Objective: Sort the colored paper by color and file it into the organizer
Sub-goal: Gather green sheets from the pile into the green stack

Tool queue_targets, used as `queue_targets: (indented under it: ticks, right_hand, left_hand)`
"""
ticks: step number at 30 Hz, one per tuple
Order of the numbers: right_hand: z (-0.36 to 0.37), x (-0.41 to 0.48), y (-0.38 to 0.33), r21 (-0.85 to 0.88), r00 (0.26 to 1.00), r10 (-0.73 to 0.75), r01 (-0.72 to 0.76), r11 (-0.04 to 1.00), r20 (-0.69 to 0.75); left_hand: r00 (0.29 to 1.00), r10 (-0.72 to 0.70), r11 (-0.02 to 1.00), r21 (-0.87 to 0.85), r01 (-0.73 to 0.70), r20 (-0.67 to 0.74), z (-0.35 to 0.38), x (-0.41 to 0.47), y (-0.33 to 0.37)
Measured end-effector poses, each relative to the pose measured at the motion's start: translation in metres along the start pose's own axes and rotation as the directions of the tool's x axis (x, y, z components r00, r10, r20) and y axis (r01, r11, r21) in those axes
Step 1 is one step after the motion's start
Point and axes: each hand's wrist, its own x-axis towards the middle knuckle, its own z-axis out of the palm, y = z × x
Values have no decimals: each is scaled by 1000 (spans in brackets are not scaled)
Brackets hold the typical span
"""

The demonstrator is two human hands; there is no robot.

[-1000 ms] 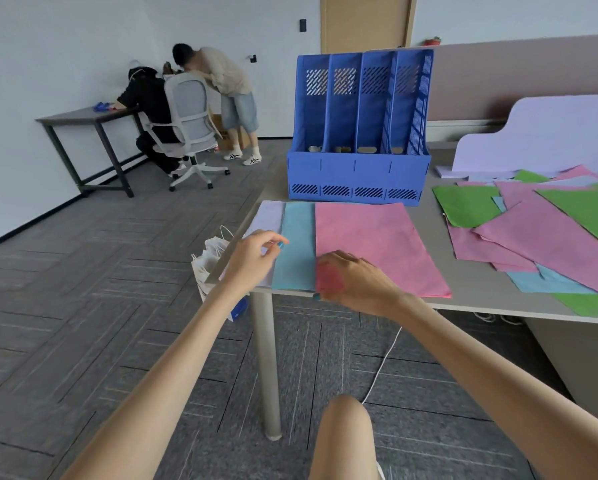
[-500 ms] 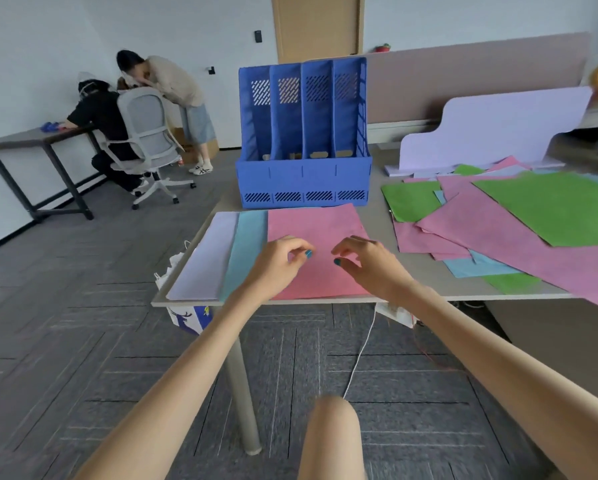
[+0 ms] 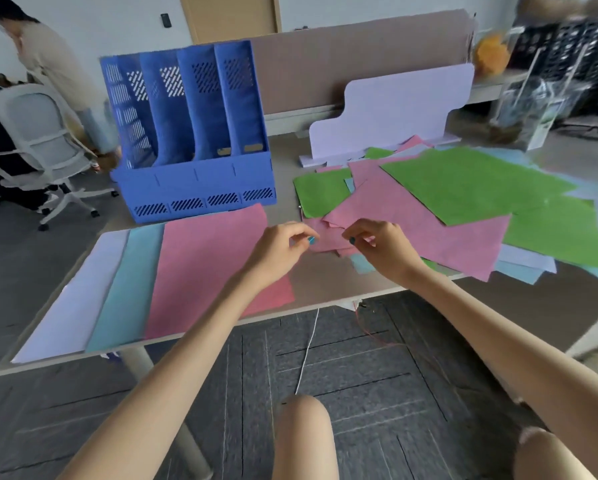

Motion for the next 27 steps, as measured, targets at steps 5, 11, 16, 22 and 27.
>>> queue_targets:
  ticks: [5, 11, 16, 22, 27]
  right_hand:
    - [-36, 4, 38, -33, 998, 64, -65, 997, -16]
    - [-79, 6, 79, -147, 997, 65, -70, 987, -37]
    - [-112, 6, 110, -261, 994, 104, -111, 959, -40]
    - [-135, 5, 137, -361, 992, 128, -114, 926, 17]
    - [-147, 10, 157, -448, 987, 116, -56, 892, 107]
  left_hand:
    - [1000, 11, 999, -44, -10, 23, 34, 33, 18]
    - [998, 11, 999, -46, -9, 57, 68, 67, 33]
    - [999, -17, 999, 40, 15, 47, 94, 93, 42]
    - [999, -30, 982, 186, 21, 43, 117, 112, 53]
    - [992, -96, 949, 310, 67, 79, 128, 118, 59]
